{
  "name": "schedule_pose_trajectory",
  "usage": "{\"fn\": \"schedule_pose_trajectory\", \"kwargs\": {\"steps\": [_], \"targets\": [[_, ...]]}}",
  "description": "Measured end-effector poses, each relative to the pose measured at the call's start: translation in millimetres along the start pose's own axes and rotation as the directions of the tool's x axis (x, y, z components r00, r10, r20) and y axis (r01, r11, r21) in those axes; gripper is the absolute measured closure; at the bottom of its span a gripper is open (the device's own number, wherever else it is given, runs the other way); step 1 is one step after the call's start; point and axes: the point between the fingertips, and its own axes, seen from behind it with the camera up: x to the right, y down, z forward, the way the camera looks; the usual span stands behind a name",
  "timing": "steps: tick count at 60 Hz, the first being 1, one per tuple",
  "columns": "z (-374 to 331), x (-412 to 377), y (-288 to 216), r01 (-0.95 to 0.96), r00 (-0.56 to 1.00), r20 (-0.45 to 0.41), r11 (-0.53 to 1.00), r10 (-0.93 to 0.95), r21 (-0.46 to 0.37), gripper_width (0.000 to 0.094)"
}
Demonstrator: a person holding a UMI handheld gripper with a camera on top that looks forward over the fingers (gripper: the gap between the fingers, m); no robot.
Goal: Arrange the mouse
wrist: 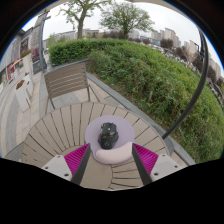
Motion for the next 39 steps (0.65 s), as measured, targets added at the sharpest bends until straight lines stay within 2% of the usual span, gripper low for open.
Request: {"fn": "schedule_pose_trajectory", "kwargs": {"steps": [10, 18, 25, 39], "targets": [[-114, -7, 59, -0.002, 0.999, 0.04, 0.999, 0.003, -0.04, 0.0093], [-173, -10, 101, -0.007, 0.998, 0.057, 0.998, 0.01, -0.059, 0.0092], [-201, -15, 122, -0.014, 0.997, 0.081, 0.999, 0.018, -0.051, 0.0089], [-210, -18, 141, 0.015, 0.995, 0.095, 0.999, -0.01, -0.047, 0.0088]]}}
